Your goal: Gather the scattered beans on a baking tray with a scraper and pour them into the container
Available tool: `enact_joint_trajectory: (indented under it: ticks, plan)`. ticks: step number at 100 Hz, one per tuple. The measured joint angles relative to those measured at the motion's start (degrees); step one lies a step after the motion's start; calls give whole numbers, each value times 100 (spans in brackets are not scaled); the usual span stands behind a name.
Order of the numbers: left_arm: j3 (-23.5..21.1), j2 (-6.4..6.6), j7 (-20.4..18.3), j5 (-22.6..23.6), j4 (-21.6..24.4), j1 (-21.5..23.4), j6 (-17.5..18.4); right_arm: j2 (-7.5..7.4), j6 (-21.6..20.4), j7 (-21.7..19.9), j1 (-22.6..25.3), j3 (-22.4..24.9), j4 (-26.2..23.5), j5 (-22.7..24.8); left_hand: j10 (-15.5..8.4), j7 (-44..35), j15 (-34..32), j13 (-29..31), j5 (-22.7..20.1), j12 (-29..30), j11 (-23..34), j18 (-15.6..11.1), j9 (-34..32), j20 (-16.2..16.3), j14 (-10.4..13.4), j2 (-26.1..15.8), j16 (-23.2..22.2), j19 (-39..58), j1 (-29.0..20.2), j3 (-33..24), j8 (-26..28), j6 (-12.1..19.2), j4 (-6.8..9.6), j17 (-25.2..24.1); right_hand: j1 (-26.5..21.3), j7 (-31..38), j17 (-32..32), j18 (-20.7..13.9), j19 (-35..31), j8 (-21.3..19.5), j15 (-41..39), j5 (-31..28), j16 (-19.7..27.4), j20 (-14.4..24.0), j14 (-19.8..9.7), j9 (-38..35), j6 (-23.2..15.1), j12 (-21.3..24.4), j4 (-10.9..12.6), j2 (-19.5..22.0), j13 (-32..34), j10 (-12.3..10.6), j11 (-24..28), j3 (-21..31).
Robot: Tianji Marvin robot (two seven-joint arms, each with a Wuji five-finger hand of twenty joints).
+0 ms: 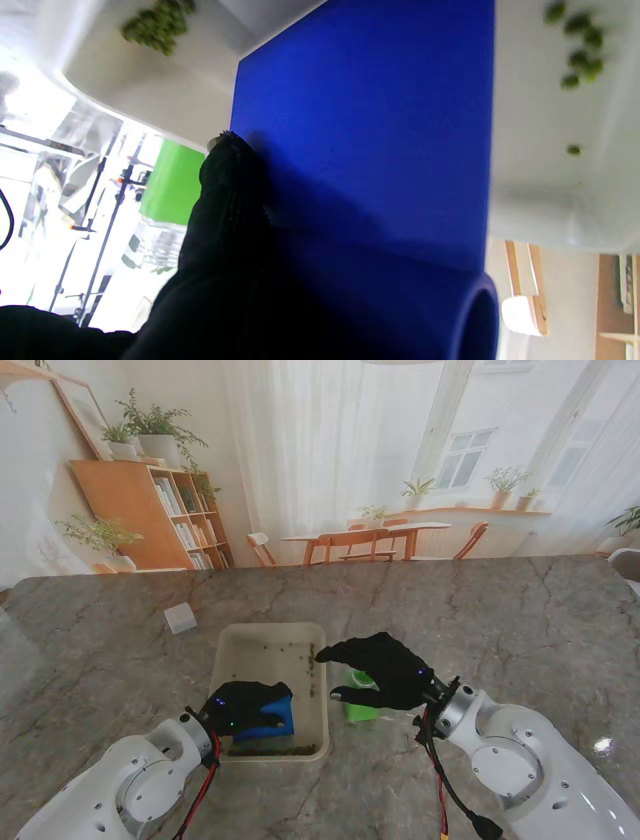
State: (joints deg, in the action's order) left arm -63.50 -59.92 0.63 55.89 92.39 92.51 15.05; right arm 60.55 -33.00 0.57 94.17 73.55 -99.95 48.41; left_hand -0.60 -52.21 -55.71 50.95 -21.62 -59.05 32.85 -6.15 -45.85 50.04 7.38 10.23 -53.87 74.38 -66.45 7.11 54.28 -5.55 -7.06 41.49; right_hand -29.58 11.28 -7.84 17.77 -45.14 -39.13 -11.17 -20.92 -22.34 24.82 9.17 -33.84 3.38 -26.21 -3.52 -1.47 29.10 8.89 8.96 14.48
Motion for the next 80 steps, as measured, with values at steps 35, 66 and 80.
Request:
enact_joint_trajectory:
  ticks: [35,66,80]
  plan:
    - [152,-7,45,148,-405,-993,-75,5,4,2,2,3,12,-30,-4,0,57,-4,-1,0,0,0,-1,0,0,0,2,0,-2,-11,1,5,0,-16,0,0,0,0,0,0,0,0,0,0,0,0,0,0,0,0,0,0,0,0]
    - [866,-51,29,-441,-1460,-2082,-95,5,48,-83,24,9,12,-125,-7,0,62,-9,-1,0,0,0,-1,0,0,0,2,0,-4,-12,1,7,0,-82,0,0,0,0,0,1,0,0,0,0,0,0,0,0,0,-1,0,0,0,0]
    - [1148,-87,43,-607,-2009,-2473,172,5,70,-93,20,-2,21,-156,-10,0,85,-11,-1,0,0,0,-1,0,0,0,2,0,-4,-12,2,10,0,-104,0,0,0,0,0,1,0,0,0,0,0,0,0,0,0,-1,0,0,0,0]
